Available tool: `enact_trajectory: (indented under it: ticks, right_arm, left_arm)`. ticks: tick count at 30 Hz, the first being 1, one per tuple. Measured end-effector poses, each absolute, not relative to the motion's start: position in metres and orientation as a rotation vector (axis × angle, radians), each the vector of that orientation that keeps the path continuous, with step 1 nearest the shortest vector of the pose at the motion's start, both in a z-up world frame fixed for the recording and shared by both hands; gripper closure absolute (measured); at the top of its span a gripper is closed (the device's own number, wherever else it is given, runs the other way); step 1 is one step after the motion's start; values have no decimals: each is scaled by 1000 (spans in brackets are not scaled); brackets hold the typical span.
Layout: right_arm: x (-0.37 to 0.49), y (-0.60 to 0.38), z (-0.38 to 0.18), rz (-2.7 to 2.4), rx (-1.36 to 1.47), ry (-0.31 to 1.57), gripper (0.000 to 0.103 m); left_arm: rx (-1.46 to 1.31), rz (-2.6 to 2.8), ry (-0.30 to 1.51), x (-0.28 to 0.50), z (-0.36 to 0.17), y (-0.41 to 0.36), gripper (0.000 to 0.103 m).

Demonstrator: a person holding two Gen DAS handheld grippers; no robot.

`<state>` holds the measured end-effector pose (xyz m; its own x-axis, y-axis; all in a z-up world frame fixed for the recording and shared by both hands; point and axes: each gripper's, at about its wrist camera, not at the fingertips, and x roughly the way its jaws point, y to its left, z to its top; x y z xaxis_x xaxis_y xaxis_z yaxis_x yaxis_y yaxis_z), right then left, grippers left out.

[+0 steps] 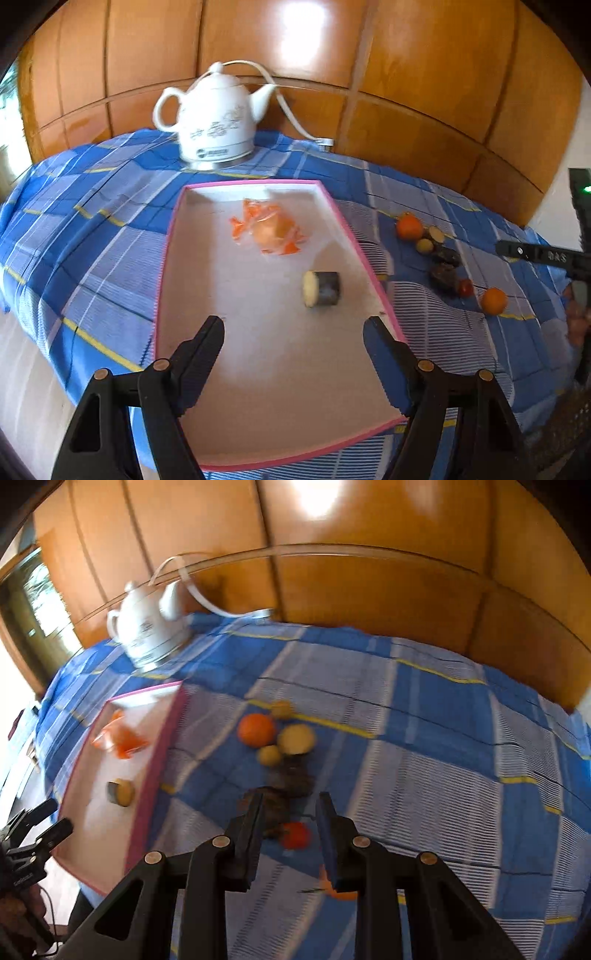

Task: Organize fruits
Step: 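Grasp the dark brown round fruit with the left gripper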

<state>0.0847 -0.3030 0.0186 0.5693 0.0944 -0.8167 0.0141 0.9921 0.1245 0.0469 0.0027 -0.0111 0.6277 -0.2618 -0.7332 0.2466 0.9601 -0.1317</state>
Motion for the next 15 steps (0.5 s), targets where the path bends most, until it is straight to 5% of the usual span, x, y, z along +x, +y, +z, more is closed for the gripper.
enact_trajectory:
  ticks: [15]
  right_arm:
    - [80,-371,1,-79,267,990,75]
  left_arm:
    - [51,-576,932,73,-1,-101,28]
